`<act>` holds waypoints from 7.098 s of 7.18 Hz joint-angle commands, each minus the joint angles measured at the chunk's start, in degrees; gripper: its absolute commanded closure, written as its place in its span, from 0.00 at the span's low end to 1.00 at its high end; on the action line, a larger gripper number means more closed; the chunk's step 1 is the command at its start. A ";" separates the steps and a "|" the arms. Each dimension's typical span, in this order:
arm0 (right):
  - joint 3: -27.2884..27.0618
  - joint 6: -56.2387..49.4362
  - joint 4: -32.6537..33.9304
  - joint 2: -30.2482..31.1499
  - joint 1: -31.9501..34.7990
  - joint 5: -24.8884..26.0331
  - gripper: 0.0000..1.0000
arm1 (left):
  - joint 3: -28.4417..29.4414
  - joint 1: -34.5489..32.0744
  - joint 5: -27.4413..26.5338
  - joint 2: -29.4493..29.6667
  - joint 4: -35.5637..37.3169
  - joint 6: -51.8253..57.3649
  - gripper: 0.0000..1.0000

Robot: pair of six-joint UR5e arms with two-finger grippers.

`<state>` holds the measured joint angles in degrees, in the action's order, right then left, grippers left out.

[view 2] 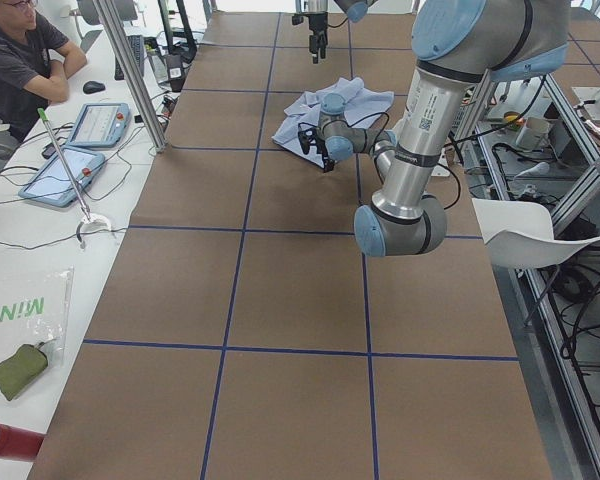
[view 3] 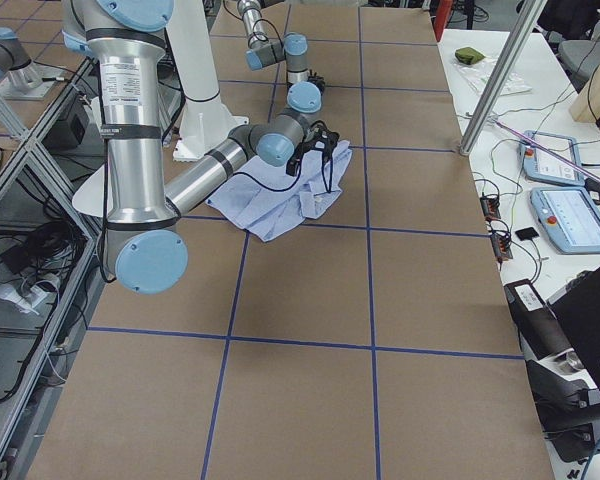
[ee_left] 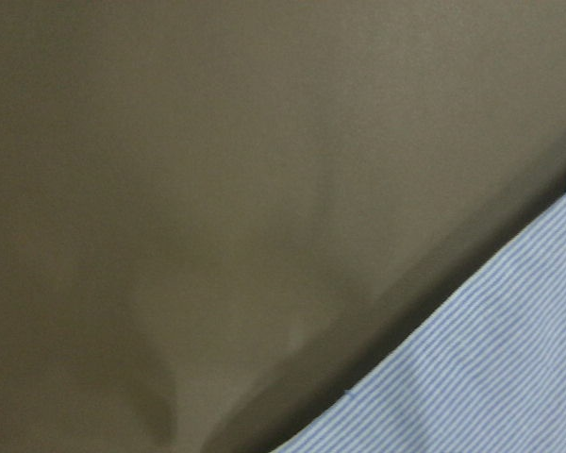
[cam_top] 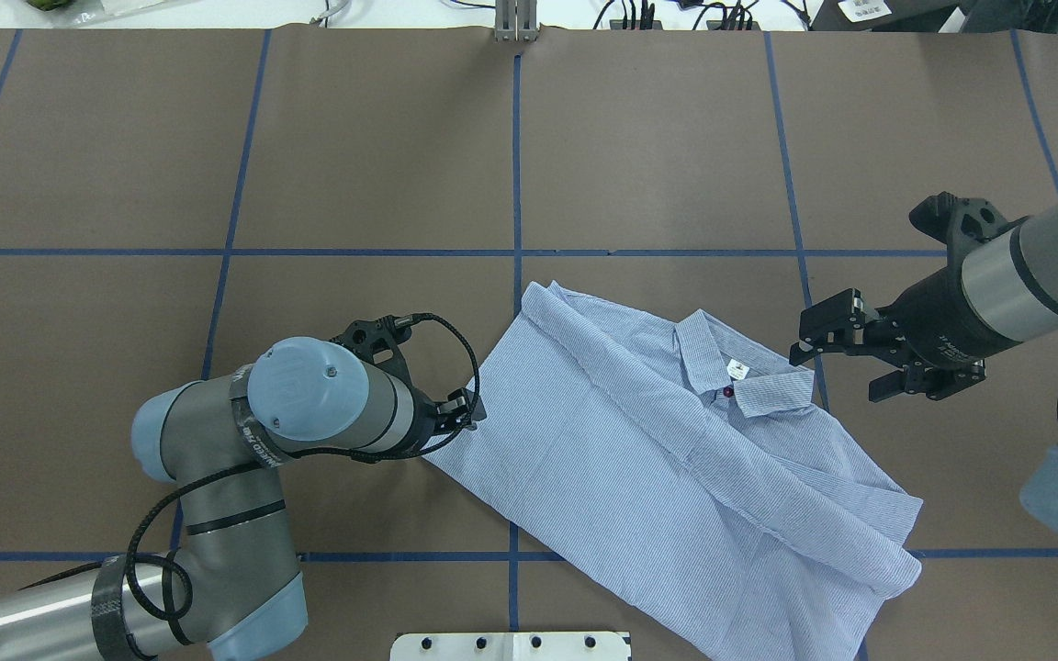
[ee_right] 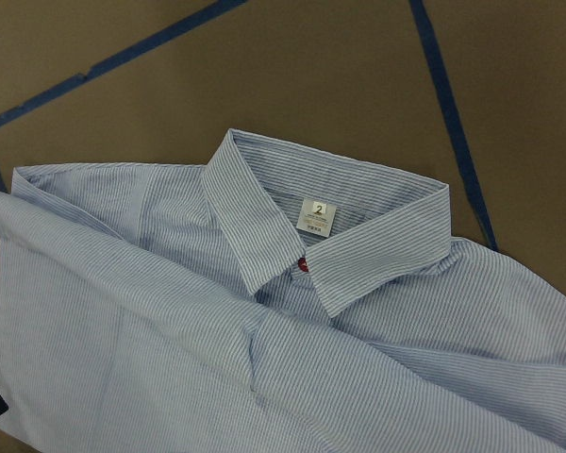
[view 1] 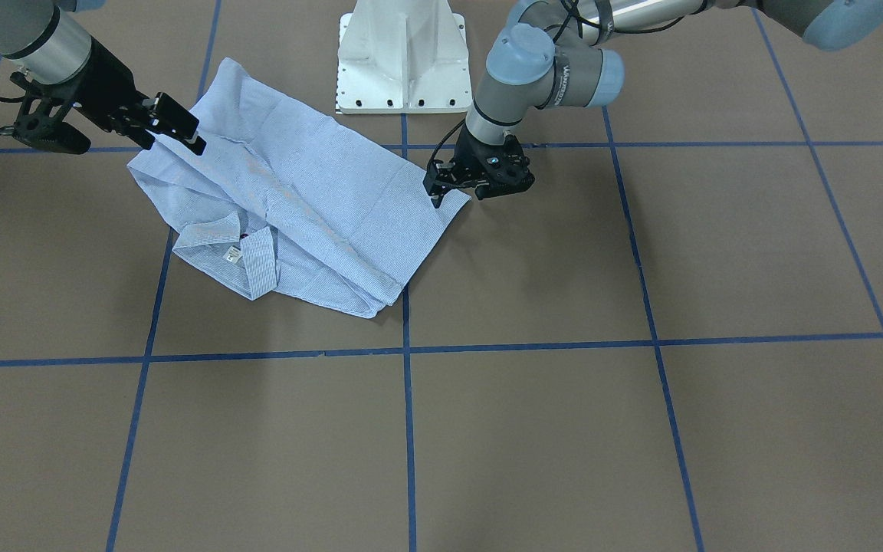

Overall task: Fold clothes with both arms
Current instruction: 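Grasp the shirt corner nearest the left gripper, then pull the shirt corner away from the robot with the left gripper, straightening it, then release the shirt with the left gripper while the right gripper moves over the shirt, then press the right gripper down on the folded shirt's middle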

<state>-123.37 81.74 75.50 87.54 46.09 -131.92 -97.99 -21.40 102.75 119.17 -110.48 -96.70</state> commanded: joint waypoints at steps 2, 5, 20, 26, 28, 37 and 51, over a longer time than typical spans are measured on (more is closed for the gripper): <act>0.06 0.00 0.00 0.00 0.14 0.00 0.00 | 0.08 0.13 -0.10 0.36 0.00 -1.29 0.20; 0.23 0.00 0.00 0.08 0.41 0.00 0.00 | 0.17 0.22 -0.01 0.36 0.09 -1.21 0.41; 1.20 -0.09 0.00 0.17 2.07 0.00 0.00 | 12.45 -13.39 -0.10 10.53 0.53 3.44 1.00; 1.38 0.00 -0.09 -1.23 2.43 0.97 0.00 | 31.98 -19.20 -11.52 18.63 -16.61 7.30 1.00; 1.03 -0.09 -0.09 -1.24 3.04 0.88 0.00 | 40.89 -19.21 -13.35 21.96 -26.65 7.32 1.00; 6.81 0.97 0.52 -16.51 4.10 2.10 0.00 | 40.72 -20.87 -12.68 20.60 -32.88 15.82 0.00; 49.89 -14.76 30.56 -55.29 -20.16 38.58 0.00 | 4.92 -30.99 11.77 -3.68 -17.05 31.31 0.00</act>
<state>-74.75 67.83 104.10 32.74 26.47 -93.80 -93.07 -52.57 114.48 115.41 -127.43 -65.07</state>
